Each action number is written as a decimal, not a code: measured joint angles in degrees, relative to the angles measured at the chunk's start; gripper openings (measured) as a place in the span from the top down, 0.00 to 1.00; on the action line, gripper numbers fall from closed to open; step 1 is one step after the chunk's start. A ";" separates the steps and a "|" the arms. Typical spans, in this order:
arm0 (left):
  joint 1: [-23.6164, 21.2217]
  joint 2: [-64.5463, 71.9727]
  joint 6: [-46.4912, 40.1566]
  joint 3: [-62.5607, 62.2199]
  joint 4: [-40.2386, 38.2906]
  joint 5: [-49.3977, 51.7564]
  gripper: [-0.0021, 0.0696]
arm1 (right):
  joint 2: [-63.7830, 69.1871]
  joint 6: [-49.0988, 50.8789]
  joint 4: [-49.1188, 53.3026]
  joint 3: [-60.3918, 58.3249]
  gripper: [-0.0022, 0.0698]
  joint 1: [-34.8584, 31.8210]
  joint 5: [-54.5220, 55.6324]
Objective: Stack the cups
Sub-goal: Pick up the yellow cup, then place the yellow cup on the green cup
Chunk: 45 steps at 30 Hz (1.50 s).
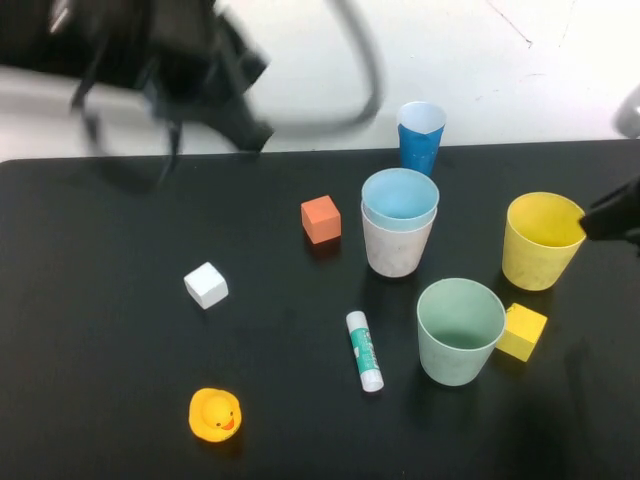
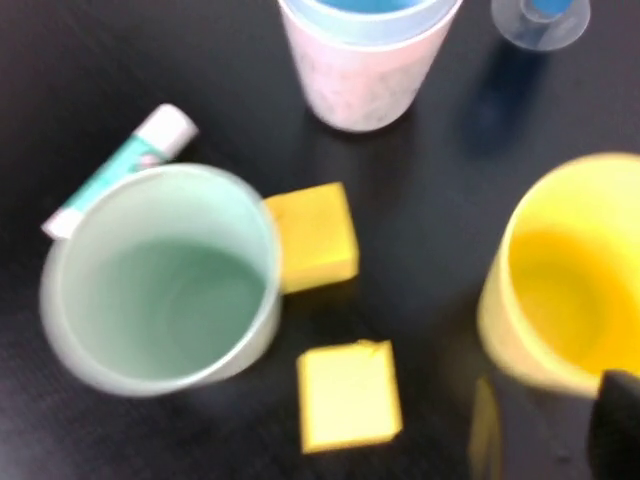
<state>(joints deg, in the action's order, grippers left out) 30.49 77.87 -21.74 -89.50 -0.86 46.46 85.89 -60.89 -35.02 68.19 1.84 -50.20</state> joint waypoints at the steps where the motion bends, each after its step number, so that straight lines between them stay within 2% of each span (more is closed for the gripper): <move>1: 0.00 -2.57 0.13 3.86 0.00 -1.62 0.97 | 1.21 0.00 0.56 0.80 0.69 0.61 1.09; 6: 0.00 -13.51 0.78 19.68 0.00 -6.49 0.97 | 8.31 0.00 4.27 6.13 0.39 1.95 5.46; 8: 0.00 -17.29 0.90 24.92 0.00 -7.04 0.97 | 11.06 0.36 5.96 7.76 0.31 1.95 7.73; 12: 0.00 -23.38 1.00 32.32 0.00 -7.72 0.97 | 15.35 1.21 7.70 9.19 0.27 1.95 13.00; 17: 0.00 -29.56 1.21 37.62 0.00 -10.48 0.97 | 19.46 1.41 7.98 9.42 0.27 1.95 15.66; 19: 0.00 -31.41 1.23 38.61 0.00 -11.36 0.97 | 20.72 1.41 7.98 9.42 0.29 1.95 15.66; 20: 0.00 -32.16 1.23 39.08 0.00 -11.65 0.97 | 21.12 1.41 7.98 9.42 0.34 1.95 15.66; 22: 0.00 -34.07 1.23 39.58 0.00 -12.73 0.97 | 21.36 1.41 7.98 9.42 0.49 1.95 15.54; 23: 0.00 -34.69 1.33 39.72 0.00 -12.85 0.97 | 21.36 1.41 7.98 9.42 0.62 1.95 15.33; 25: 0.00 -36.01 1.33 39.72 0.09 -13.39 0.97 | 21.24 1.41 7.03 9.42 0.81 1.95 14.89; 27: 0.00 -36.96 1.33 39.72 0.86 -13.65 0.97 | 20.63 1.41 5.58 9.42 0.90 1.95 13.99; 34: 0.00 -37.59 2.93 39.72 1.53 -13.88 0.97 | 11.11 0.76 3.65 9.42 0.93 3.30 6.42; 39: 0.00 -37.59 3.06 39.72 1.53 -14.03 0.97 | 2.05 -0.11 3.28 9.42 0.93 8.00 -1.50; 45: 0.00 -37.59 3.10 39.72 1.53 -15.44 0.97 | 1.20 -0.11 3.15 9.44 0.93 12.35 -4.54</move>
<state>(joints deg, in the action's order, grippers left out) 30.49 40.28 -18.64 -49.77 0.67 31.02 87.09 -61.00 -31.87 77.63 14.18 -54.74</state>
